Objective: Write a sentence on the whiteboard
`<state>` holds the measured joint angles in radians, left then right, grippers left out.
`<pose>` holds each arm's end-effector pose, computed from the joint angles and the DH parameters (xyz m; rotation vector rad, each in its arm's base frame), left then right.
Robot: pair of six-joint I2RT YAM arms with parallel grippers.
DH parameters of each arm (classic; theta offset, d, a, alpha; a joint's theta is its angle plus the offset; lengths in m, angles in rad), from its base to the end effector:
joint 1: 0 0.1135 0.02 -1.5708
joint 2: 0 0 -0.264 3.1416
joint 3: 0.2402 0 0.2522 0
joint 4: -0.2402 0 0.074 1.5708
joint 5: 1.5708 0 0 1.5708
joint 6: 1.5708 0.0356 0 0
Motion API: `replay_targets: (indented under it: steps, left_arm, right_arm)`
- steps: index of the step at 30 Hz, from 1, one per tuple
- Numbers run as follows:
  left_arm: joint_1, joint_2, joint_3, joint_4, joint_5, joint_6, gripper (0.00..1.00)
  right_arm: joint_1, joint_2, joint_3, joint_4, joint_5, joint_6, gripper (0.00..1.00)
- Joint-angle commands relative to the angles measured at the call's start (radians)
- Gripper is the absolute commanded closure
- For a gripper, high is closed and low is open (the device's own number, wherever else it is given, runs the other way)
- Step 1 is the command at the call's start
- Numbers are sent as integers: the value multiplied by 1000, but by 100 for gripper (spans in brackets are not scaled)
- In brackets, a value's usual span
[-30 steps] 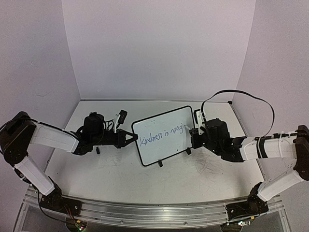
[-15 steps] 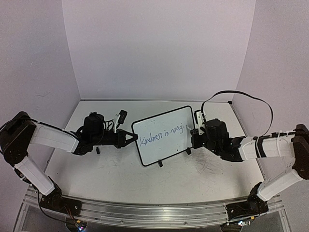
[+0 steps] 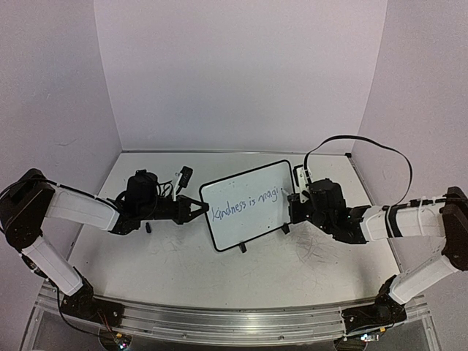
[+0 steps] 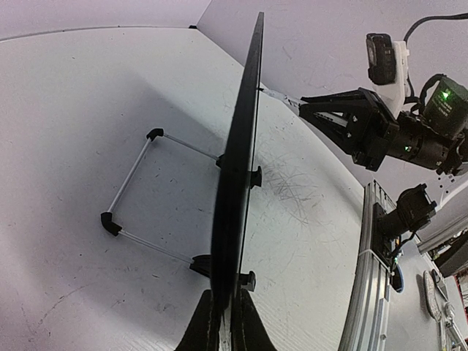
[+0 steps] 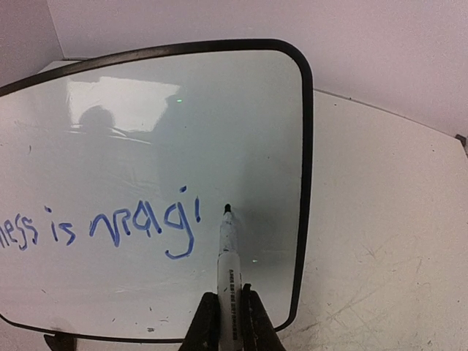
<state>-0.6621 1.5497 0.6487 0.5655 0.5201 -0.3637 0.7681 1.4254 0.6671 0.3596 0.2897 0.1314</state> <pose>0.2357 -0.2061 0.1881 0.6736 1.9286 -1.1651 0.2232 0.2015 0.2078 -0.4322 1.9164 0.3075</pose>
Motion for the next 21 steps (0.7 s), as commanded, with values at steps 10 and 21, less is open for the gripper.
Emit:
replay_targets:
  steps: [10, 21]
  left_arm:
    - [1, -16, 17, -64, -12, 40, 100]
    - [1, -14, 17, -64, -13, 43, 100]
  right_arm:
    - [-4, 13, 27, 27, -49, -3, 100]
    - [7, 20, 1, 5, -57, 15, 100]
